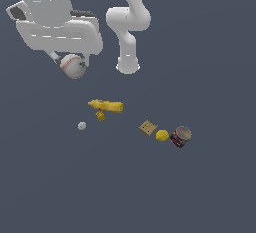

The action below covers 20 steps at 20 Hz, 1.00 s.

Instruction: Pick up a designated object from a clutter of objects.

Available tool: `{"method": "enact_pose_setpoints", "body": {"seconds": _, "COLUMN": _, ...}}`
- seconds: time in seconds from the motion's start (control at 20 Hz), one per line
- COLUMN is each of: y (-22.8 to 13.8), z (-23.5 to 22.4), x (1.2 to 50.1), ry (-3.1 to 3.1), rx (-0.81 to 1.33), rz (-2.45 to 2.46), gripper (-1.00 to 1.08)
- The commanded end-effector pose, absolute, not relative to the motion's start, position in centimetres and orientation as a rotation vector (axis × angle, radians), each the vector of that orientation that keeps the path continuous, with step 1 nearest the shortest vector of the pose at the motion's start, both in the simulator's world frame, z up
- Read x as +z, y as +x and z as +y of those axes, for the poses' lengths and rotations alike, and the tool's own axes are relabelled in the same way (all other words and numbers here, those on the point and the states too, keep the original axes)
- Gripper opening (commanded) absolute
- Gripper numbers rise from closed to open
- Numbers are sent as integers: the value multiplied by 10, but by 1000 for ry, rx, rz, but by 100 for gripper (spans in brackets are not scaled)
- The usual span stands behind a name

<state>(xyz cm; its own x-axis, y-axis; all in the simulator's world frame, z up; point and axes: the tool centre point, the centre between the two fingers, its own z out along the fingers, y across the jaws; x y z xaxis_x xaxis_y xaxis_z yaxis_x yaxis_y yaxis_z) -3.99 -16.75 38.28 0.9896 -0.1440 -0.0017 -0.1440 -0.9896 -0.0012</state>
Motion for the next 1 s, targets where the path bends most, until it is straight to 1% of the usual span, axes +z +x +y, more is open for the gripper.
{"method": "enact_pose_setpoints", "body": {"seconds": 0.0, "y": -34, "z": -180, "x": 398, "ry": -3133, "rx": 0, "rz": 225, "gripper": -100}}
{"method": "enact_pose_setpoints", "body": {"seconds": 0.45, "y": -21, "z": -209, "x": 431, "ry": -3134, "rx": 0, "rz": 225, "gripper": -100}}
{"method": "enact_pose_setpoints", "body": {"seconds": 0.95, "y": -16, "z": -217, "x": 441, "ry": -3134, "rx": 0, "rz": 225, "gripper": -100}}
